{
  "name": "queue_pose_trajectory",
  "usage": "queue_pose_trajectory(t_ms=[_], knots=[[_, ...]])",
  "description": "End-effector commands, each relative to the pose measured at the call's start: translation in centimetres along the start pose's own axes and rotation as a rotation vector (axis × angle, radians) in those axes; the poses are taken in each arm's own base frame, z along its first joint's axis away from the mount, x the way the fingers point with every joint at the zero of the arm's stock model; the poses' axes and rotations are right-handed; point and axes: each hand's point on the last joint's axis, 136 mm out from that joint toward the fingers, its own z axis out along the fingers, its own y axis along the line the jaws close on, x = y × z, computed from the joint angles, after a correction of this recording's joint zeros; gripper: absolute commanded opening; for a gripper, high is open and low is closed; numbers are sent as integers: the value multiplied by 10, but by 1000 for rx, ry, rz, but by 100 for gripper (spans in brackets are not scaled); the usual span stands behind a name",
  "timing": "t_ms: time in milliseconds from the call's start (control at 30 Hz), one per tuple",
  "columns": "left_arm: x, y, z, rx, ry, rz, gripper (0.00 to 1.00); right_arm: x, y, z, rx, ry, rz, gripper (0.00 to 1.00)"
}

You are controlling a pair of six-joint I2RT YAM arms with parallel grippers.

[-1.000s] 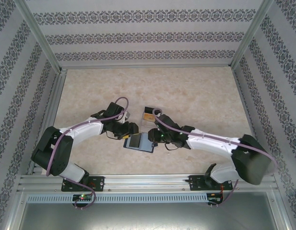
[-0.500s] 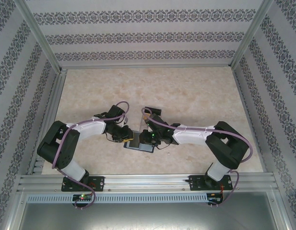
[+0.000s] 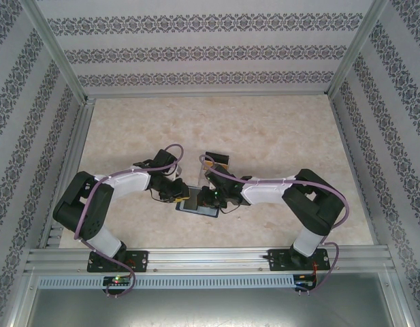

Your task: Take the credit cards out of the card holder

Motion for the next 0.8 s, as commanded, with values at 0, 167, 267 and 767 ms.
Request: queue_pose_trajectory(t_ms=[0, 167, 267, 767], knots=[[10, 21, 8, -61, 42, -44, 24, -11, 12, 1, -52, -14, 15, 18], [10, 20, 8, -57, 45, -44, 24, -12, 12, 3, -66, -13, 23, 19], [9, 18, 8, -52, 46, -42, 24, -13, 13, 5, -72, -7, 27, 17], [8, 26, 7, -100, 42, -54, 22, -7, -18, -17, -47, -49, 71, 0]])
